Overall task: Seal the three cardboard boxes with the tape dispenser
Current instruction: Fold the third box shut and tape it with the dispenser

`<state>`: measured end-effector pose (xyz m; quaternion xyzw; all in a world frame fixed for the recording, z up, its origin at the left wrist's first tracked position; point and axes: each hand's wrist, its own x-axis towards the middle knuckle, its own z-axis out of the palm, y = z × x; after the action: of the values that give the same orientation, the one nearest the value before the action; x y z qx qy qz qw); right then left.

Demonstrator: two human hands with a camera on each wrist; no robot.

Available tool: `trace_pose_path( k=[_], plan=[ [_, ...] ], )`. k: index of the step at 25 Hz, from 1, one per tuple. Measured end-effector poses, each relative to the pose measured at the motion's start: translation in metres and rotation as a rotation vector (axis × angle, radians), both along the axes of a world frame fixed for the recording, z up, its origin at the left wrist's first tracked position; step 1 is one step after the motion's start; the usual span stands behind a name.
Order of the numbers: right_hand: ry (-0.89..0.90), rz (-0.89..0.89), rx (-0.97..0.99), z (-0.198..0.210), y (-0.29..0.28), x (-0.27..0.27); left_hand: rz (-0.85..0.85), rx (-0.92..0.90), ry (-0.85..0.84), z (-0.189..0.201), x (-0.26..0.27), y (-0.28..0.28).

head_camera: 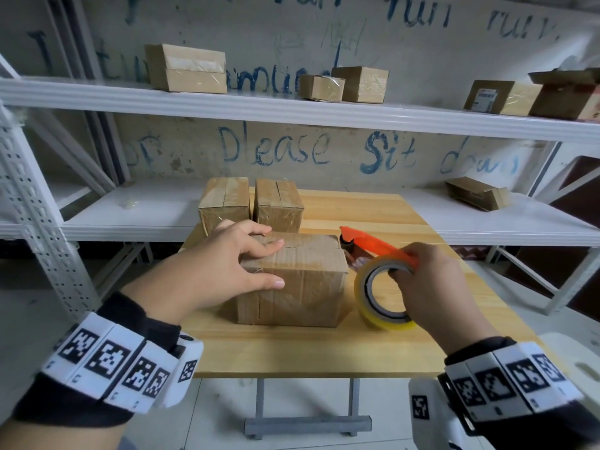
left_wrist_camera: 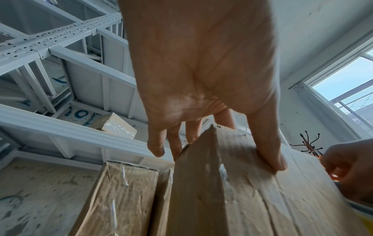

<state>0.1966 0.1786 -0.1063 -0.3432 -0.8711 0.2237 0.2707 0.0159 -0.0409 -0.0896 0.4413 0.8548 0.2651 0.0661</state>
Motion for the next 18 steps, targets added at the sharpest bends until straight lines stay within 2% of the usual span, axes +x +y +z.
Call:
trace_pose_path(
  k=[3, 6, 9, 13, 18],
  plan=[
    [0.144, 0.023, 0.037, 0.003, -0.004, -0.002, -0.006, 0.003, -0.003, 0.000, 0.001, -0.001],
    [0.313, 0.069, 0.176, 0.005, -0.009, -0.007, 0.001, 0.000, 0.006, 0.000, 0.002, 0.000],
    [0.390, 0.066, 0.296, 0.005, -0.017, -0.011, 0.021, -0.041, 0.016, 0.000, 0.003, 0.002],
    [0.544, 0.093, 0.330, 0.016, -0.021, -0.013, 0.001, -0.049, 0.013, 0.000, 0.005, 0.003],
    [0.559, 0.213, 0.335, 0.022, -0.030, -0.029, -0.082, 0.034, -0.060, -0.002, 0.014, 0.010]
  ],
)
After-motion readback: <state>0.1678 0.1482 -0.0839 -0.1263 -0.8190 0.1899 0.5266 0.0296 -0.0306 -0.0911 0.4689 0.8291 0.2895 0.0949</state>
